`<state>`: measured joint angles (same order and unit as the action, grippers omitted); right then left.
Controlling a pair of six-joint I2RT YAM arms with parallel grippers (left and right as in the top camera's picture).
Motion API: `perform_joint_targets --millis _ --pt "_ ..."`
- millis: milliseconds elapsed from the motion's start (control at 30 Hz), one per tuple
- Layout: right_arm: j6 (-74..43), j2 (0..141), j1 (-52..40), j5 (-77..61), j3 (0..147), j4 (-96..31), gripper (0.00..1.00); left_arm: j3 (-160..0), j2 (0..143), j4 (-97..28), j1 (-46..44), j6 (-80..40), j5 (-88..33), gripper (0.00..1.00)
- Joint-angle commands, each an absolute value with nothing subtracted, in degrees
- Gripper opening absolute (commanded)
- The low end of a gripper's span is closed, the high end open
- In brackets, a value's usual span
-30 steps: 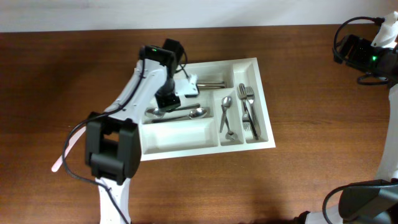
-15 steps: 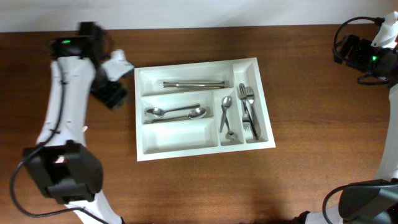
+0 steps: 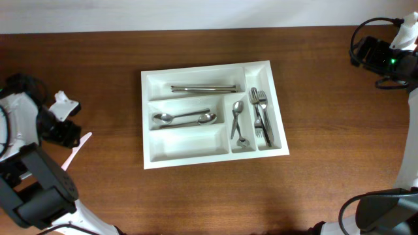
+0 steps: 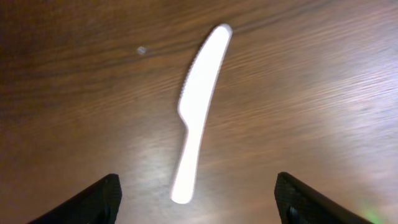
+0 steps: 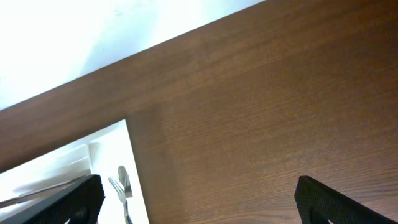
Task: Pack container
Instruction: 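Lower the left gripper onto the white plastic knife and grasp it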
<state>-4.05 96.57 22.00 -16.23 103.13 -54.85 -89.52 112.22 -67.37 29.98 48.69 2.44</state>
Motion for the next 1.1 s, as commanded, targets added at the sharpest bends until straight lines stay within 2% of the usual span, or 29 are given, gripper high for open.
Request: perform_joint_targets --millis 0,133,500,800,967,1067 --pt "-3.88 95.98 22.15 -16.93 103.68 -54.63 0.99 -87.57 112.77 -64.53 32.05 57.82 -1.37 0.8" --pt "-3.88 95.98 22.15 -16.95 103.68 -54.63 0.99 -86.65 113.16 -61.08 33.34 58.85 -4.99 0.8" --pt "-3.88 95.98 22.15 -16.95 103.68 -54.63 0.99 -81.89 117.54 -59.09 33.34 58.85 -2.31 0.67" --pt "-3.88 95.98 22.15 -16.93 103.68 -54.63 0.99 -80.71 121.54 -56.58 33.34 58.85 0.86 0.66" --pt "-3.88 95.98 22.15 -16.95 103.68 -54.63 0.99 -80.64 122.96 -56.53 33.34 58.85 0.89 0.57" --pt "-3.88 95.98 22.15 -16.95 103.68 -54.63 0.99 -80.6 123.13 -56.64 33.34 58.83 0.86 0.42"
